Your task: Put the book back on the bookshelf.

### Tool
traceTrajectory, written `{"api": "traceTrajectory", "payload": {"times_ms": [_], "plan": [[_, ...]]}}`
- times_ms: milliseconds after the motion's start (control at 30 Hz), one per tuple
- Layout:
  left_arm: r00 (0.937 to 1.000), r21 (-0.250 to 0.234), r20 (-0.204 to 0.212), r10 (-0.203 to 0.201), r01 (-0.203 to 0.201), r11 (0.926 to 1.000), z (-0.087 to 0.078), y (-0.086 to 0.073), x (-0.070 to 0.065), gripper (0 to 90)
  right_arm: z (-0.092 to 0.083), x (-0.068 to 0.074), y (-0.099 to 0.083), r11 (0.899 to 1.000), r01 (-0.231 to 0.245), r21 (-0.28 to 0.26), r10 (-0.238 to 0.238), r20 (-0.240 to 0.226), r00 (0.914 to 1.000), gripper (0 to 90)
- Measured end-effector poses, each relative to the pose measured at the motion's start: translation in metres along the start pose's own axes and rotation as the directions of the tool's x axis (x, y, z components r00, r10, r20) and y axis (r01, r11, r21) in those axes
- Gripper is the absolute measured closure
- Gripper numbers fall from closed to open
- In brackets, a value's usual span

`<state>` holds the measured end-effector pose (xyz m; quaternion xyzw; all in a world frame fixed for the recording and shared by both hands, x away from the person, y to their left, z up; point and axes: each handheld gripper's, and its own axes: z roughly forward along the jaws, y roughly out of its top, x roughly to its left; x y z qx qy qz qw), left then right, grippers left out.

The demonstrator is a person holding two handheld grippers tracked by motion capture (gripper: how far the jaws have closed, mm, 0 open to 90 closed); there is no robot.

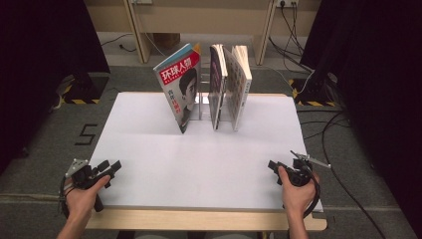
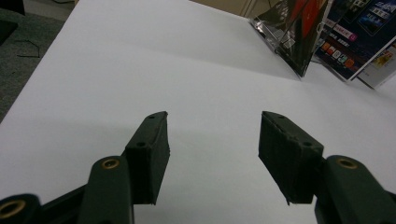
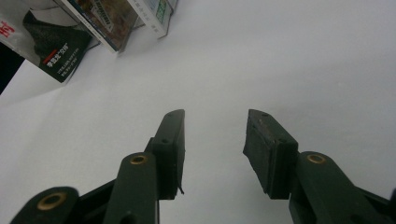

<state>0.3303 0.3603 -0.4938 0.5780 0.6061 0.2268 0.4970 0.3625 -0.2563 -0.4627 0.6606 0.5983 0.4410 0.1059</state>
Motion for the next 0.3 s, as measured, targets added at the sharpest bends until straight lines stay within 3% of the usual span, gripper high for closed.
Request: {"api": "traceTrajectory", "payload": {"times_ms": [200,300], "plan": [[1.0000,-0.002,-0.001,0.000,0.000,1.0000,0.0013,-0.0009,0.0011,42.1,0.0029,-0.0009,-0.0007,1.000,0.006,0.005,-0.006,-0.002,1.0000,57.3],[1.0000,-0.007,-0.001,-0.003,0.003,1.0000,0.0015,-0.0009,0.0017,42.1,0.0039,-0.0015,-0.0021,1.000,-0.015,0.013,0.015,-0.001,0.9999,57.0]]}}
